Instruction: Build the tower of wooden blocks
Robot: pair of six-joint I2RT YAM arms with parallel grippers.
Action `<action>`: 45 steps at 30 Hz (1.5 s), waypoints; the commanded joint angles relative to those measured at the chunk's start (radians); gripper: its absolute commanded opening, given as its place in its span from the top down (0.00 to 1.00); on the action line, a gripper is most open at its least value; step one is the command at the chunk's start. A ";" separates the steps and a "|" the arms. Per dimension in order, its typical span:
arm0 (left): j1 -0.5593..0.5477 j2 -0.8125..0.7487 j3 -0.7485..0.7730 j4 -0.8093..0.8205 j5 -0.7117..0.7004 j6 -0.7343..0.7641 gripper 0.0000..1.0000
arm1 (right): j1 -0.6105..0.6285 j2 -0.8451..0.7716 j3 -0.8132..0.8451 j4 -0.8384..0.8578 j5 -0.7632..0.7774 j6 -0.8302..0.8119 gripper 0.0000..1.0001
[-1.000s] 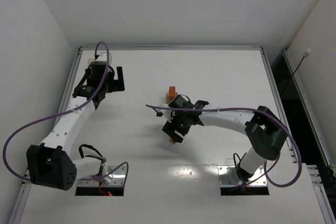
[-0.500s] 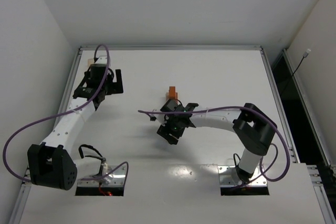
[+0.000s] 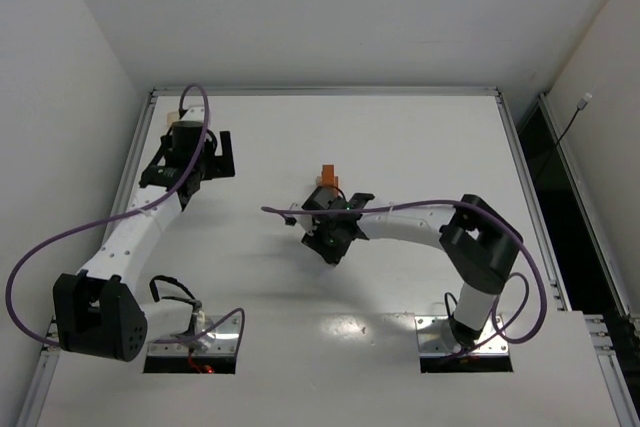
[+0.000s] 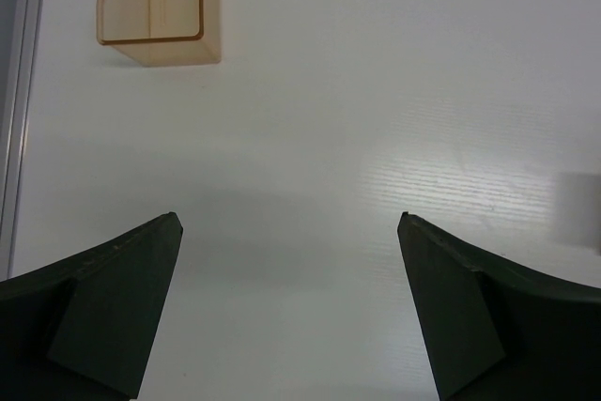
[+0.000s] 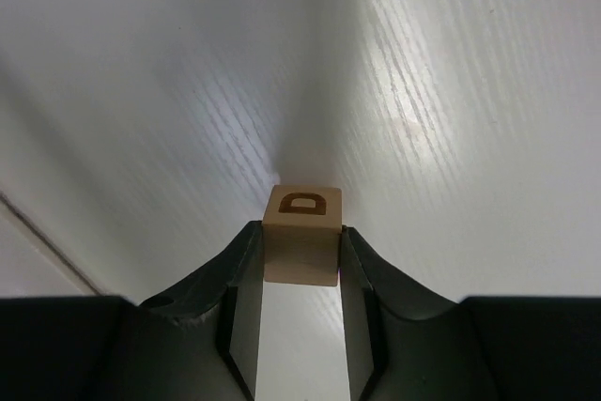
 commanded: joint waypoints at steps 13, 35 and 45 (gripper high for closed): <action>0.013 -0.010 -0.013 0.044 -0.035 -0.036 0.00 | -0.086 -0.013 0.685 -0.234 0.288 0.447 1.00; 0.013 0.092 0.036 0.062 0.002 -0.045 0.00 | -0.240 0.236 0.816 -0.323 0.328 0.622 1.00; 0.013 0.112 0.036 0.062 0.002 -0.054 0.00 | -0.277 0.263 0.816 -0.323 0.274 0.622 1.00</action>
